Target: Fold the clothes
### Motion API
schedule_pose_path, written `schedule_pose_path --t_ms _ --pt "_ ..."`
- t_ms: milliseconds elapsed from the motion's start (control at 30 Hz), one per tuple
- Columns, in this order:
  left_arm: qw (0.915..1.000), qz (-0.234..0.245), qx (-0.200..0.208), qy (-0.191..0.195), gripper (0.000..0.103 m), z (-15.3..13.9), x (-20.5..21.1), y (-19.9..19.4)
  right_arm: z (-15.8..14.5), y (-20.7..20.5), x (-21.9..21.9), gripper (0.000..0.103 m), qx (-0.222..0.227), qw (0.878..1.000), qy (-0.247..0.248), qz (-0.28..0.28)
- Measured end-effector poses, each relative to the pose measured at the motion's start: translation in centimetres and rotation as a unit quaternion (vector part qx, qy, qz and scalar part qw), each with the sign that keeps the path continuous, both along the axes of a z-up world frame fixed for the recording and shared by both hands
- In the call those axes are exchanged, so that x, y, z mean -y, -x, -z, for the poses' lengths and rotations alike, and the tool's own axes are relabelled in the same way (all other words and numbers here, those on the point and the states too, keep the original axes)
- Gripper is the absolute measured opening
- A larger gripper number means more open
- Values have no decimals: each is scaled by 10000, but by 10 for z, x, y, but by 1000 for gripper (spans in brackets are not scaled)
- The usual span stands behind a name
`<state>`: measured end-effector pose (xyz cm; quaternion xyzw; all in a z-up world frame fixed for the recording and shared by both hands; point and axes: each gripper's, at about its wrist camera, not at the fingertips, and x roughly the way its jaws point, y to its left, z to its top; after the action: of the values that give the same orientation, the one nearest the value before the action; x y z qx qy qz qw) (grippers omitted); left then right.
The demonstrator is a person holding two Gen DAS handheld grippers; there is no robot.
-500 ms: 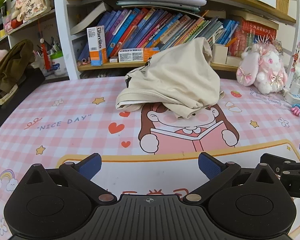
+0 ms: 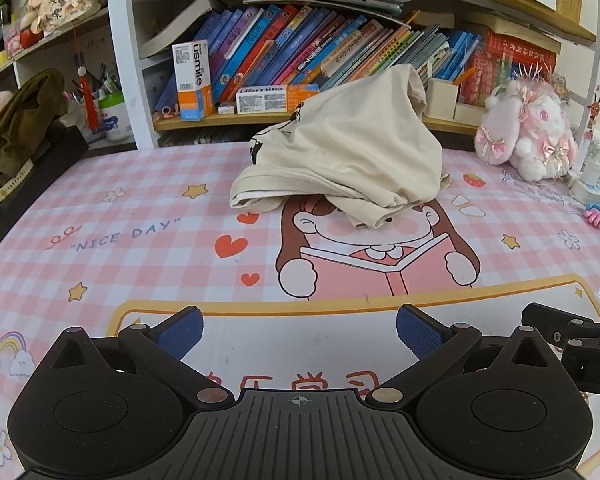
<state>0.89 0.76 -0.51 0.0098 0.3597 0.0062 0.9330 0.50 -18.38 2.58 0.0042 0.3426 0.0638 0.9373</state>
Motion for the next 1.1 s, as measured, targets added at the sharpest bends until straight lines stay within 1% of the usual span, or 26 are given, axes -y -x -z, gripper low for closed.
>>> schedule_pose_path --t_ms 467,1100 --pt "9998 -26 -198 30 103 1 1 -4 1 -2 0 103 -33 10000 3 9" --pt "9997 -33 -251 23 103 0 -1 -3 2 2 0 103 -64 10000 9 22"
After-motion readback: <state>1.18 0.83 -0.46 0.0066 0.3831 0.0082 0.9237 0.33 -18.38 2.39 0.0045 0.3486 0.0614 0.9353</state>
